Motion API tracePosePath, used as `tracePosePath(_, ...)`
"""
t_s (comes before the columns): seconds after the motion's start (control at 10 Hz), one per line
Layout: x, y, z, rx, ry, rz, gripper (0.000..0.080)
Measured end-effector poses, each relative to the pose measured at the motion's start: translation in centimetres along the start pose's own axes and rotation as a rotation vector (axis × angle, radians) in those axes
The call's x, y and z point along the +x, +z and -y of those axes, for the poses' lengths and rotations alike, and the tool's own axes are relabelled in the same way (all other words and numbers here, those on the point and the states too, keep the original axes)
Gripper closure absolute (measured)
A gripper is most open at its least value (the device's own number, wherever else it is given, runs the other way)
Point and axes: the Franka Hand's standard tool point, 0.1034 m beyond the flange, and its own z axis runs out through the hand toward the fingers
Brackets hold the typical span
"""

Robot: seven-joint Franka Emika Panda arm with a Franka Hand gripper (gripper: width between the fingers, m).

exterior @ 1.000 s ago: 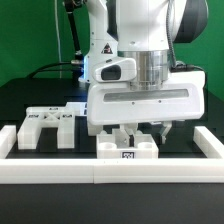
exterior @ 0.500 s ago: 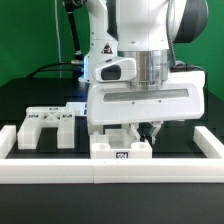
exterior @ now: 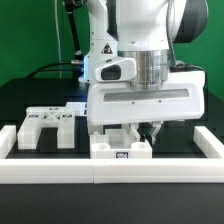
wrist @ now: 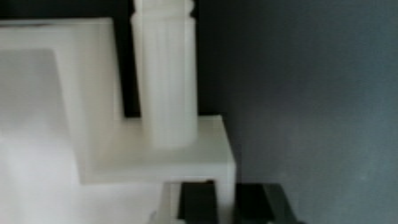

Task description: Assemble chair

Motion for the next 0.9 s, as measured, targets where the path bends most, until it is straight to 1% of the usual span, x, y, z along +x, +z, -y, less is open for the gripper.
tracePosePath(0.1,0.0,0.0,0.1,0.0,0.0,0.0,0.0765)
tracePosePath(0.4,0.3,0.1,3.2,0.007,0.002,-0.003,0.0765)
tracePosePath(0.5,0.7,0.0,4.0,0.009,-0.001,-0.008,0.0765)
tracePosePath(0.8,2.3,-0.2,5.2,0.016,-0.016,-0.026,0.0765)
tracePosePath(0.9,2.8,-0.3,5.9,0.019,-0.01,-0.03,0.0765)
